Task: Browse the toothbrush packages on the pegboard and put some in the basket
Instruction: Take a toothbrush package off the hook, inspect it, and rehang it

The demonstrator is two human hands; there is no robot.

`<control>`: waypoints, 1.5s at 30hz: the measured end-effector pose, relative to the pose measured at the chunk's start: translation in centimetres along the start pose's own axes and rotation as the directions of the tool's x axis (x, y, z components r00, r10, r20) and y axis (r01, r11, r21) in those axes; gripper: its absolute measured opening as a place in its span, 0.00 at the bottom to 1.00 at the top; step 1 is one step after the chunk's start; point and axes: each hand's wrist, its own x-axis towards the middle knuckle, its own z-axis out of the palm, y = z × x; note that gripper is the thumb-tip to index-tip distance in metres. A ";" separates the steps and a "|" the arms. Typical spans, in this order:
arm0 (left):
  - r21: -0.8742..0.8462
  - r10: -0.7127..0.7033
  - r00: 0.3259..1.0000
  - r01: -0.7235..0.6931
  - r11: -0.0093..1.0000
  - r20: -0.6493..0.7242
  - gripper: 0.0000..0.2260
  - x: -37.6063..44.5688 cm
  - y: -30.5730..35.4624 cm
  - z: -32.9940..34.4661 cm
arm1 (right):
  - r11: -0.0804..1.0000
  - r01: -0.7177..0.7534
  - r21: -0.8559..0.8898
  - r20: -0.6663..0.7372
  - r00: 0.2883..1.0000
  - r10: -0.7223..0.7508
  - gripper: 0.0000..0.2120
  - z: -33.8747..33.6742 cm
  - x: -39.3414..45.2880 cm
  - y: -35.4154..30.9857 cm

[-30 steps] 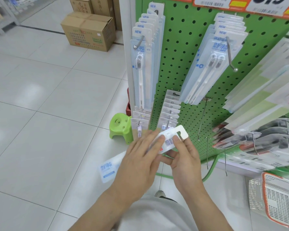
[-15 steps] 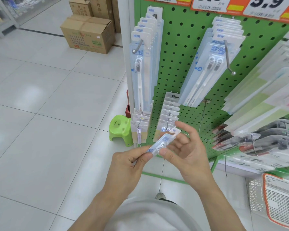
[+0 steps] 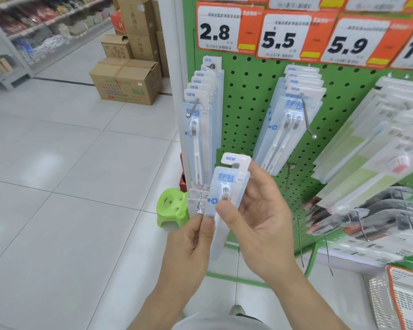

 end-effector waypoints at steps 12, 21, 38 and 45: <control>-0.270 0.118 0.948 -0.201 0.942 -0.295 0.11 2.0 3.9 -0.4 | 0.816 0.374 -0.441 0.103 0.924 -0.368 0.30 3.2 4.6 -2.4; -0.101 0.213 0.944 -0.244 0.964 -0.252 0.24 3.0 4.0 -0.4 | 0.807 0.309 -0.504 0.115 0.950 -0.292 0.26 3.8 5.6 -2.6; 0.086 0.235 0.924 -0.219 0.972 -0.302 0.25 4.7 3.0 -0.8 | 0.767 0.236 -0.596 0.080 0.968 -0.236 0.26 4.0 6.0 -1.5; 0.152 0.294 0.896 -0.256 0.954 -0.332 0.28 7.8 4.9 -1.3 | 0.716 0.198 -0.670 0.062 0.975 -0.212 0.26 4.1 6.8 -1.0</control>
